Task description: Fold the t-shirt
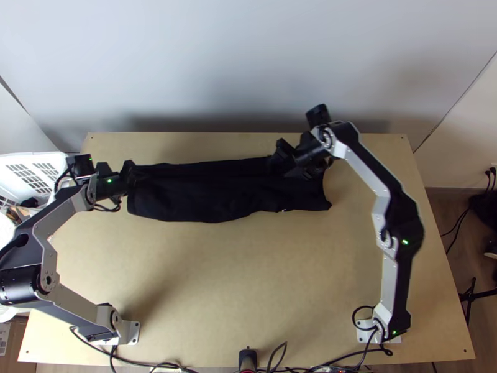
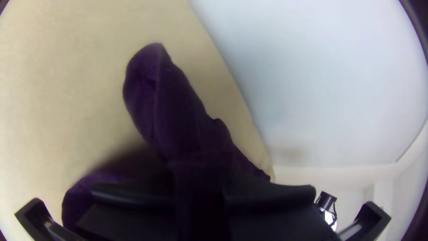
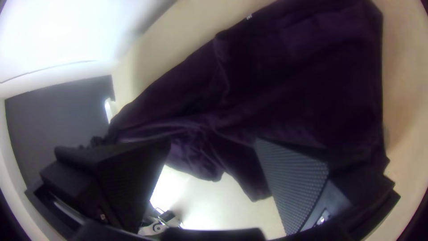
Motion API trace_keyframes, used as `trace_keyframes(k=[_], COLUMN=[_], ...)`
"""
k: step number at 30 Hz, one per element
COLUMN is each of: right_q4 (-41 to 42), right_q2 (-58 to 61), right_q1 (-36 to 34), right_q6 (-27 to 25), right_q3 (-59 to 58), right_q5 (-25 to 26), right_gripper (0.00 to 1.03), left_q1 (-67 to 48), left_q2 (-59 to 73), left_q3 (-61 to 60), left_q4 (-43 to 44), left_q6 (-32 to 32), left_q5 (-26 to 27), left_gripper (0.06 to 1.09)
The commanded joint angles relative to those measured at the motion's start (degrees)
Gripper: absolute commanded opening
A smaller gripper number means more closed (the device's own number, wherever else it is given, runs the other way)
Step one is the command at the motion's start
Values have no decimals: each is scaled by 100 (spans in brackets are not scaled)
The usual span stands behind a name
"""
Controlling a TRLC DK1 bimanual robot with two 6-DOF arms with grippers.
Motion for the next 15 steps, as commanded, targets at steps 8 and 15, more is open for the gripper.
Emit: trace_keyframes(k=[8, 15], right_q4=[366, 533], right_q2=[-1597, -1738], right_q1=[-417, -399], right_q6=[-498, -490], right_q3=[-1381, -1618], right_q5=[-47, -47], right_gripper=[89, 89], left_q1=[1061, 920], left_q2=[30, -498], left_q3=[223, 883], left_q4=[-675, -666], left_q6=[994, 730], left_q5=[22, -136], left_gripper=[9, 9])
